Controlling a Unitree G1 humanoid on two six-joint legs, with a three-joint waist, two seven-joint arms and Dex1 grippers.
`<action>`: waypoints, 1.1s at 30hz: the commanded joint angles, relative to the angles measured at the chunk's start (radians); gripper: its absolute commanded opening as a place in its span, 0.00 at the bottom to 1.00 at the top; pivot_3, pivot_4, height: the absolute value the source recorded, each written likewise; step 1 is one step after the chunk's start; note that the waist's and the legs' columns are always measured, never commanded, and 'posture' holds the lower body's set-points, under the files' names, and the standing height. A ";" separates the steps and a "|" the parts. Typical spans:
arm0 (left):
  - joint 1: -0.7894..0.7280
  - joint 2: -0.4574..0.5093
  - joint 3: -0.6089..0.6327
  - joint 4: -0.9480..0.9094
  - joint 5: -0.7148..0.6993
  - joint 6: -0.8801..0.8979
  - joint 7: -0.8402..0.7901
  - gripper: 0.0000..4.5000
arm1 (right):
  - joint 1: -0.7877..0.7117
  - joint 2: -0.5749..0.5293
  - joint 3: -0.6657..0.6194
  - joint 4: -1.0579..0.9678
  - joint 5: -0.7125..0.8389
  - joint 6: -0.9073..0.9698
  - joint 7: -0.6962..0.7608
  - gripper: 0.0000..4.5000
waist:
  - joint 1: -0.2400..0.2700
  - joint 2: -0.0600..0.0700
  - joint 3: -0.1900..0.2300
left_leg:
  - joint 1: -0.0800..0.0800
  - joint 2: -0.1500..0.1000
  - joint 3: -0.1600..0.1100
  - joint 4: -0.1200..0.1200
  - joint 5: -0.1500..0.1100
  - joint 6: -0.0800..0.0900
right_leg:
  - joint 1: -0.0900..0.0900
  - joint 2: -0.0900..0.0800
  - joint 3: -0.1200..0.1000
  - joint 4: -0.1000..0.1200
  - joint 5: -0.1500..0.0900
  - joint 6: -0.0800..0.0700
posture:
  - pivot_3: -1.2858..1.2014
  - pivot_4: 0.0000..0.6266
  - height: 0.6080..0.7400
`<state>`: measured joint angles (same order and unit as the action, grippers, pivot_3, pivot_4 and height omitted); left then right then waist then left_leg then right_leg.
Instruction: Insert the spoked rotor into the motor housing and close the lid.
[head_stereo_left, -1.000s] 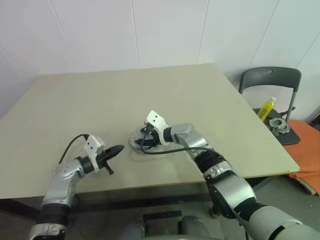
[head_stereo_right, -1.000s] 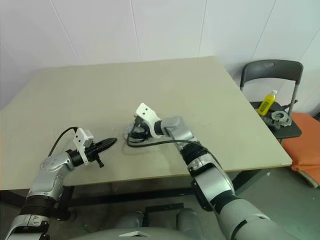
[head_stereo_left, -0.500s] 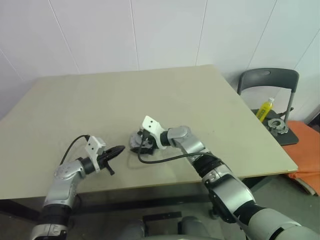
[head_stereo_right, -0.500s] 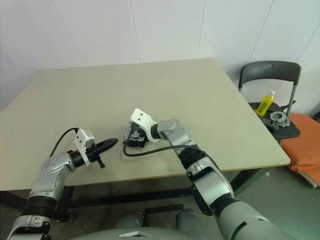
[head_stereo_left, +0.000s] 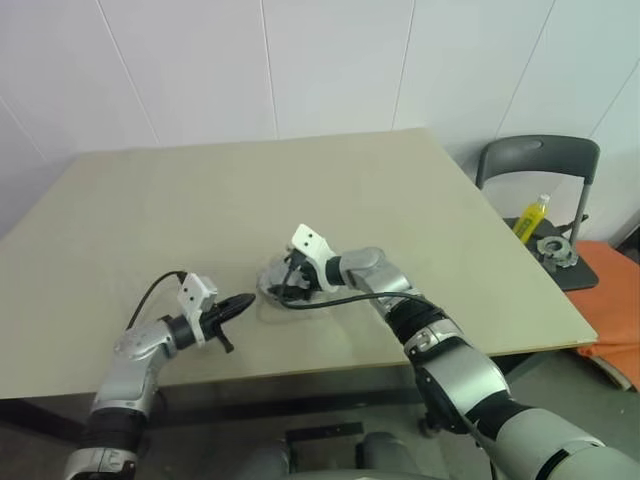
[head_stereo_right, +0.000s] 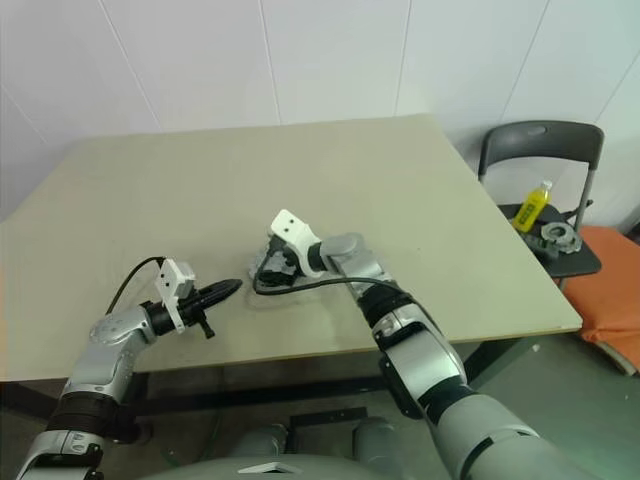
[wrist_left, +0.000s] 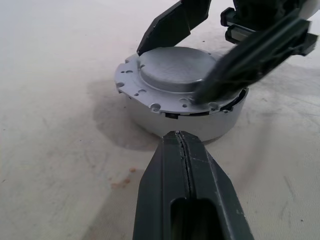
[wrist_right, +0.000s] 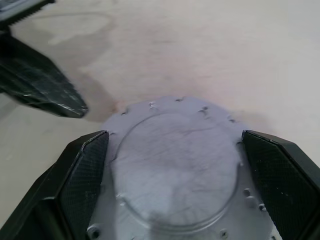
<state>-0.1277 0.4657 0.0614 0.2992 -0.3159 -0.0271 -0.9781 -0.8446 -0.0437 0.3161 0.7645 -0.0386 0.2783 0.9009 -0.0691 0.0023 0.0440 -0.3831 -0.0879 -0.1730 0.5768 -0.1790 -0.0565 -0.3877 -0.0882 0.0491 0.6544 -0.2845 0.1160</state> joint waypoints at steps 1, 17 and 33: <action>-0.016 0.002 0.005 -0.042 -0.007 -0.003 0.003 0.00 | 0.014 -0.016 0.032 -0.033 -0.013 0.020 0.054 0.99 | 0.000 0.000 0.000 | 0.000 0.000 0.000 0.000 0.000 0.000 | 0.000 0.000 0.000 0.000 0.000 0.000 | 0.52 0.00 1.00; -0.006 -0.012 -0.010 -0.061 -0.004 0.004 0.009 0.00 | 0.042 0.005 0.022 -0.059 -0.004 0.034 0.025 0.73 | 0.000 0.000 0.000 | 0.000 0.000 0.000 0.000 0.000 -0.001 | 0.000 0.000 0.000 -0.001 0.000 0.000 | 0.52 0.00 1.00; -0.001 -0.006 0.002 -0.068 -0.011 0.006 0.009 0.00 | 0.018 0.017 0.013 -0.013 -0.017 0.003 -0.024 0.73 | 0.000 0.000 0.000 | 0.000 0.000 0.000 -0.001 0.000 -0.001 | 0.000 0.000 0.000 -0.002 -0.001 0.001 | 0.52 0.00 1.00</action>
<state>-0.1202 0.4488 0.0508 0.2706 -0.3161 -0.0238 -0.9725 -0.8223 -0.0370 0.3139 0.7352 -0.0388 0.2800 0.8834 -0.0691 0.0024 0.0440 -0.3834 -0.0877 -0.1731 0.5762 -0.1794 -0.0571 -0.3875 -0.0884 0.0491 0.6523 -0.2850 0.1164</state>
